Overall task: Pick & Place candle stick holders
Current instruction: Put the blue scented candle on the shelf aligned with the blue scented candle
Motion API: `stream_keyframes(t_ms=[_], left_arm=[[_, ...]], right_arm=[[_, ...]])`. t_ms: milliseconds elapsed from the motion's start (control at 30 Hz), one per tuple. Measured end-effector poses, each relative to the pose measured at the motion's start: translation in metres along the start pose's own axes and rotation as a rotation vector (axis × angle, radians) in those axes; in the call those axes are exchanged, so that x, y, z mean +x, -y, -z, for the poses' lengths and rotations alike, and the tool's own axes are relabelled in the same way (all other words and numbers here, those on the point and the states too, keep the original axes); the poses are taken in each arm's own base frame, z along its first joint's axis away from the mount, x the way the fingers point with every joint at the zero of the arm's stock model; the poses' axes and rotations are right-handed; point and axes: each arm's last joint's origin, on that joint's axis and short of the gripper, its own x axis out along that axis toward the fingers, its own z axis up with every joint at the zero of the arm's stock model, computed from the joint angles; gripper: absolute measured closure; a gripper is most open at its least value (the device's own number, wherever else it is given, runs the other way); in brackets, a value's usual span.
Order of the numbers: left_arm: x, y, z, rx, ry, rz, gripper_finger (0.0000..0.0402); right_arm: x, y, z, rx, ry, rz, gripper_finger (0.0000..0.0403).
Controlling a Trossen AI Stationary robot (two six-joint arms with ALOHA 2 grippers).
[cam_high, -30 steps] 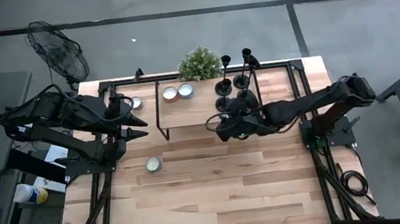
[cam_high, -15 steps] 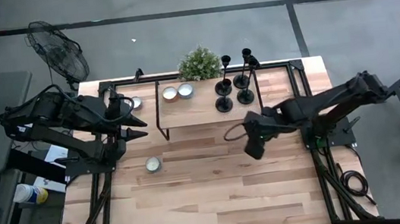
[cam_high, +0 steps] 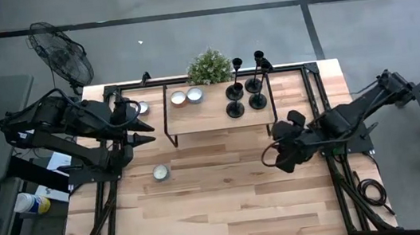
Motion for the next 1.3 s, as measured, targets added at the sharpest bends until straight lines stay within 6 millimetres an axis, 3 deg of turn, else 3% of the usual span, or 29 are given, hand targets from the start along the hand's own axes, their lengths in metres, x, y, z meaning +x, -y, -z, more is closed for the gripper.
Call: stream_keyframes(t_ms=[100, 333, 533, 1000, 1300], left_arm=[[0.0, 0.0, 0.0, -0.013, 0.004, -0.009, 0.0271], [0.0, -0.002, -0.001, -0.023, 0.023, -0.062, 0.0271], [0.0, -0.003, -0.001, -0.069, 0.038, -0.097, 0.0271], [0.006, -0.004, -0.003, -0.2, 0.066, -0.184, 0.0271], [0.024, 0.001, -0.007, -0.227, 0.041, -0.225, 0.0271]], right_arm=[[0.001, 0.001, 0.012, 0.003, 0.03, -0.048, 0.0309], [0.03, 0.015, 0.059, 0.116, 0.144, -0.208, 0.0347], [0.039, 0.029, 0.077, 0.157, 0.286, -0.344, 0.0398], [0.06, 0.058, 0.113, 0.145, 0.617, -0.482, 0.0402], [0.079, 0.077, 0.134, 0.159, 0.71, -0.533, 0.0403]])
